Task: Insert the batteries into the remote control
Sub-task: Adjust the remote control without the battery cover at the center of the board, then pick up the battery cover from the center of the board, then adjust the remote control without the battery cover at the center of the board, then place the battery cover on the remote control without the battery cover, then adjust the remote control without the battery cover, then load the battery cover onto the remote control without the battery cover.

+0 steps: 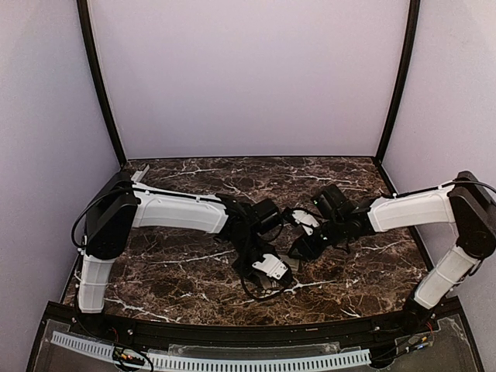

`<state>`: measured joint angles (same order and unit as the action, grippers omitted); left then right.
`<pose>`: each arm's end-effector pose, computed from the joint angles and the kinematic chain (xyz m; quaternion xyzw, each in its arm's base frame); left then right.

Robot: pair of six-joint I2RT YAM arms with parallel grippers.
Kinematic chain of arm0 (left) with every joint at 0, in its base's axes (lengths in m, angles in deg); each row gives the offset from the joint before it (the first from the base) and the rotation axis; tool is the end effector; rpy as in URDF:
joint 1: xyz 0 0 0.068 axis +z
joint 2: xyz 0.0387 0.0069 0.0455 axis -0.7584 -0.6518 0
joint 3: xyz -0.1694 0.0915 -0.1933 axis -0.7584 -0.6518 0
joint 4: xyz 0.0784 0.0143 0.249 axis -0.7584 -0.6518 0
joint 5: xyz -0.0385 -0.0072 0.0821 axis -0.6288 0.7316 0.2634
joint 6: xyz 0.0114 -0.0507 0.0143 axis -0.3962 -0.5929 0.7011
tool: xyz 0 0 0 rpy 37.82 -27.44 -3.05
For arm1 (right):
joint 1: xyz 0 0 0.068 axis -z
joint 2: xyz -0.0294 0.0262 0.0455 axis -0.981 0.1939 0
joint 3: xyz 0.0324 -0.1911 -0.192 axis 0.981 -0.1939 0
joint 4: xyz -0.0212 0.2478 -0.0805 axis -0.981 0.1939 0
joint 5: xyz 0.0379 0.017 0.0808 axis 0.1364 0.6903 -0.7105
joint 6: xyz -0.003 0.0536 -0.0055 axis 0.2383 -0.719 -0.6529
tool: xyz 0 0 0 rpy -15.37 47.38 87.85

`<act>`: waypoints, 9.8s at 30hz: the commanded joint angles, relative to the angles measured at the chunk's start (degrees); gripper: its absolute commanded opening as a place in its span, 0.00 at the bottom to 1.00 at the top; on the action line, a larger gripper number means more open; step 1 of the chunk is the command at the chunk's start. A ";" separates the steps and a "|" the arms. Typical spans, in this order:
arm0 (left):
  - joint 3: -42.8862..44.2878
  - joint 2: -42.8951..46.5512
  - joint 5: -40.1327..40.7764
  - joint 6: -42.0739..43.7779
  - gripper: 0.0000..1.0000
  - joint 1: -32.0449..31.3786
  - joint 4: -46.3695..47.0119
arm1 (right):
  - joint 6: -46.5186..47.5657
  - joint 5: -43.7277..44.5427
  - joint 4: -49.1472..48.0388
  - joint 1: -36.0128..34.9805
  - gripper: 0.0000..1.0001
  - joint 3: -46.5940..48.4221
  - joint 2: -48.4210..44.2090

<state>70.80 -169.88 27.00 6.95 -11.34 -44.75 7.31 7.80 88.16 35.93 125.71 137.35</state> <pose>0.2074 -0.3896 0.1553 0.8916 0.3914 -0.1269 0.1891 0.2161 0.2127 0.1614 -0.3860 0.8652 0.2164 0.2358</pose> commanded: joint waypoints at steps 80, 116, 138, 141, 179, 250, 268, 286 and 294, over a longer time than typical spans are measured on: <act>-3.10 11.06 14.74 -39.28 0.17 3.49 -8.33 | -10.38 -25.96 -4.51 3.80 0.47 7.86 14.10; 2.78 3.88 11.66 -41.41 0.22 3.08 -12.31 | -13.41 -32.30 -6.52 8.27 0.52 4.84 14.07; 4.45 2.09 10.93 -41.23 0.43 3.05 -13.37 | -13.56 -33.01 -6.96 8.31 0.52 4.83 14.75; 4.60 2.31 10.70 -41.28 0.47 3.08 -13.50 | -13.56 -33.00 -6.94 8.27 0.52 4.74 14.82; -37.72 37.89 11.06 -98.25 0.63 9.99 36.19 | -17.90 -36.03 -10.79 7.99 0.45 1.75 13.53; -33.01 25.64 23.69 -116.71 0.25 1.87 25.74 | -27.32 -37.31 -18.95 2.33 0.31 -2.29 15.56; -32.59 23.82 22.51 -116.82 0.21 1.85 26.59 | -27.54 -37.40 -19.57 2.29 0.31 -2.55 15.74; -32.00 22.48 21.11 -116.09 0.13 1.82 27.57 | -27.85 -37.57 -20.19 2.30 0.30 -2.90 16.09; -31.98 22.11 20.25 -116.26 0.08 1.70 27.93 | -27.89 -37.75 -20.45 2.31 0.30 -2.86 16.36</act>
<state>37.90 -146.95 48.53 -109.27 -9.09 -16.55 -20.36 -29.18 69.58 38.79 123.57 152.63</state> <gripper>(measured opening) 0.086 0.300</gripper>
